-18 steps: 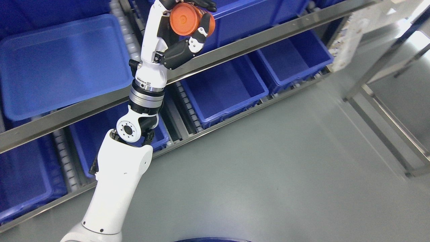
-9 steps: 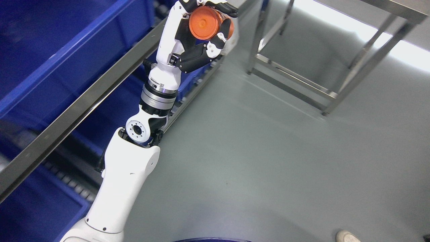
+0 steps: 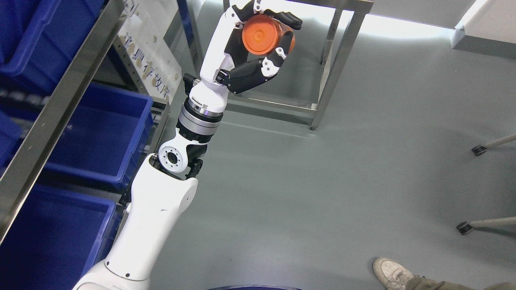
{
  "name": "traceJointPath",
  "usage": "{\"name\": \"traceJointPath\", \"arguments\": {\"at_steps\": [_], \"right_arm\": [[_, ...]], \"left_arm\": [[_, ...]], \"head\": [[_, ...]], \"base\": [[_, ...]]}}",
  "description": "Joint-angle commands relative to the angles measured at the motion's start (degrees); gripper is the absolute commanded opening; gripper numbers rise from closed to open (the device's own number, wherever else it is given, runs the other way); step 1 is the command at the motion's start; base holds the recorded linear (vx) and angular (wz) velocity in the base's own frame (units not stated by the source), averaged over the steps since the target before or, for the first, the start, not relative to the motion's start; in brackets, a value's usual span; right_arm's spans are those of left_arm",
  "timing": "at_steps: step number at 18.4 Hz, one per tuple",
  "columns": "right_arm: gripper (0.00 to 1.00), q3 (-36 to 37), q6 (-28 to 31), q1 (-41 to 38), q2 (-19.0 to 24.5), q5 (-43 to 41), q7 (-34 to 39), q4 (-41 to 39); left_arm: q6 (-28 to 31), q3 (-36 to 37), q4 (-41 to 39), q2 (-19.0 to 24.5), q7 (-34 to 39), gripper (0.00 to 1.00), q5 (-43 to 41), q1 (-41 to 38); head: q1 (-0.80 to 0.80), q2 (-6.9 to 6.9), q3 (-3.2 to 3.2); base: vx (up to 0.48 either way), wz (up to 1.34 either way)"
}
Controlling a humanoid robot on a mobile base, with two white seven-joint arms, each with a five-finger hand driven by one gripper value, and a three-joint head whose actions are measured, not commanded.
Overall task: Grab orange capacitor from left shelf to right desk
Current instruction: 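Carry the capacitor in the left hand while turning toward the steel table, then lower the capacitor onto the red tray and open the left hand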
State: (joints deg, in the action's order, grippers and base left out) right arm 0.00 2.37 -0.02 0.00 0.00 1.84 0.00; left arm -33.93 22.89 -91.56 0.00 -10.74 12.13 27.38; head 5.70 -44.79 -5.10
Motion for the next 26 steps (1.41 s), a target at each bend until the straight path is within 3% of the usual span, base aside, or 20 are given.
{"name": "traceJointPath", "arguments": {"at_steps": [1, 15, 22, 26], "right_arm": [[1.0, 0.6, 0.0, 0.1, -1.0, 0.3, 0.0, -1.9], [1.0, 0.6, 0.0, 0.1, -1.0, 0.3, 0.0, -1.9], [1.0, 0.6, 0.0, 0.1, -1.0, 0.3, 0.0, -1.9], [1.0, 0.6, 0.0, 0.1, -1.0, 0.3, 0.0, -1.9]], "left_arm": [[0.0, 2.3, -0.1, 1.0, -0.1, 0.04, 0.0, -0.1], [2.5, -0.4, 0.1, 1.0, 0.4, 0.04, -0.1, 0.4], [10.0, 0.7, 0.8, 1.0, 0.5, 0.04, -0.1, 4.3], [17.3, 2.7, 6.6, 1.0, 0.5, 0.04, -0.5, 5.0]], "head": [[0.0, 0.0, 0.0], [0.0, 0.0, 0.0], [0.0, 0.0, 0.0], [0.0, 0.0, 0.0]], "base": [[0.382, -0.44], [0.476, -0.1], [0.436, 0.05], [0.292, -0.05]]}}
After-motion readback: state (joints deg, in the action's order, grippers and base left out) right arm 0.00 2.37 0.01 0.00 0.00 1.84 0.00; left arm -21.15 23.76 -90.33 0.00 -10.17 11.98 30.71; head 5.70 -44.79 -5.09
